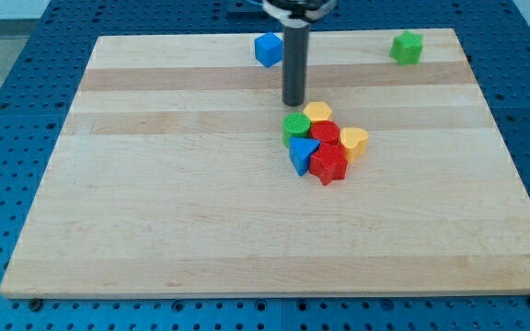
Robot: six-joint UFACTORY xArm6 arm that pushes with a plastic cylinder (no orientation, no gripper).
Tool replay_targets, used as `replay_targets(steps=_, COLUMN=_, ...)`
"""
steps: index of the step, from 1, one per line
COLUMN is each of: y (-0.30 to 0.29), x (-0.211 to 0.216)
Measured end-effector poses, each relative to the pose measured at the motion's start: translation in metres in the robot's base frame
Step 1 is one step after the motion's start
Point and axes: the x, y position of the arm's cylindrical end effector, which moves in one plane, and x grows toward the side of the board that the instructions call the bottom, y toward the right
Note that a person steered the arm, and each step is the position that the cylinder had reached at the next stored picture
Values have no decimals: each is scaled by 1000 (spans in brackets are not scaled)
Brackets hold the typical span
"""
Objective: Move the yellow hexagon into the green circle red circle
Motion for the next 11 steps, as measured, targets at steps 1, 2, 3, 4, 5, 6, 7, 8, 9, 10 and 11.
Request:
replay_targets(steps=1, y=-15, x=12)
replay_targets(steps=2, y=-16, x=26)
replay_targets(steps=3, y=-16, x=40)
replay_targets(steps=4, y=-16, x=48)
replay_targets(steps=5, y=-16, x=56)
replay_targets(steps=6, y=-16, x=61)
replay_targets(steps=7, y=-16, x=62)
replay_targets(steps=8, y=-16, x=60)
replay_targets(steps=9, y=-16, x=43)
replay_targets(steps=10, y=-15, x=33)
replay_targets(steps=11, y=-11, x=33)
